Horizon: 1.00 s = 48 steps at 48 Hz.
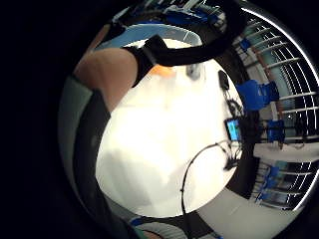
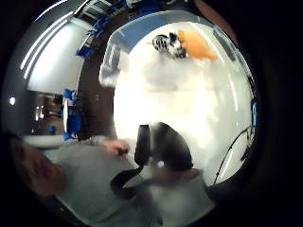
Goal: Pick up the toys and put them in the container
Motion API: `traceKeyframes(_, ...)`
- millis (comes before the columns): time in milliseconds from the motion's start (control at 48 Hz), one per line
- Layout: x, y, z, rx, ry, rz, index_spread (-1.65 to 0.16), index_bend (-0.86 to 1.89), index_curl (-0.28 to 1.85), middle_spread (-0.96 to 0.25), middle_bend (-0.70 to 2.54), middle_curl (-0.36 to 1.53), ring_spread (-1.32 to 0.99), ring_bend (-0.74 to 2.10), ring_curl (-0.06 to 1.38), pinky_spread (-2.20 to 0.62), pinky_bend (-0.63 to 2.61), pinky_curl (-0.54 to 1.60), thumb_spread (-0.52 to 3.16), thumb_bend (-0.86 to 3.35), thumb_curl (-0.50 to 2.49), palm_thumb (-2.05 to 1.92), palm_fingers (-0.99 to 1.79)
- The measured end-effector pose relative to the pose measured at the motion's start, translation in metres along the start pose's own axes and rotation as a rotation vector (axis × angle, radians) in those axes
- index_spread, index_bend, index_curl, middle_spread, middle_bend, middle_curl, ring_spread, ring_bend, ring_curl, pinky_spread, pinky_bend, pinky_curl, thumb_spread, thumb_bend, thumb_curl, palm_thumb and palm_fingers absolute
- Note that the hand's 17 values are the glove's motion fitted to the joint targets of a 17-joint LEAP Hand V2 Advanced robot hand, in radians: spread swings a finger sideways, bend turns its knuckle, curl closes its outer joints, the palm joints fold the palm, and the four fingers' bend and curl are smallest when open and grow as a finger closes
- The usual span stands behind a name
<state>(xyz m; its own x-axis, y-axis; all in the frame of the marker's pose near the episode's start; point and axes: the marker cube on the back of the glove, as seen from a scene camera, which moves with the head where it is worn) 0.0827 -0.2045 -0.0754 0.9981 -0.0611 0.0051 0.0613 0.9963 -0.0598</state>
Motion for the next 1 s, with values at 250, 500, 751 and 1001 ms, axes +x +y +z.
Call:
traceKeyframes(250, -0.031, 0.084, 0.057, 0.048, 0.109, 0.119, -0.38, 0.18, 0.34, -0.15, 0.16, 0.33, -0.14, 0.47, 0.34, 0.03, 1.09, 0.33, 1.33, -0.02, 0.39, 0.00, -0.05)
traceKeyframes(500, -0.127, 0.174, 0.140, -0.003, -0.092, -0.032, -0.39, 0.18, 0.36, -0.16, 0.18, 0.32, -0.14, 0.45, 0.33, 0.03, 1.03, 0.31, 1.36, -0.01, 0.36, 0.00, -0.03)
traceKeyframes(751, -0.119, 0.202, 0.168, -0.002, -0.064, 0.047, -0.39, 0.19, 0.37, -0.17, 0.18, 0.32, -0.14, 0.44, 0.32, 0.03, 1.00, 0.31, 1.39, -0.01, 0.34, 0.00, -0.01)
traceKeyframes(1001, -0.107, 0.206, 0.175, 0.006, -0.078, 0.084, -0.39, 0.19, 0.38, -0.17, 0.18, 0.32, -0.15, 0.44, 0.32, 0.03, 0.98, 0.31, 1.41, -0.01, 0.32, 0.01, -0.01)
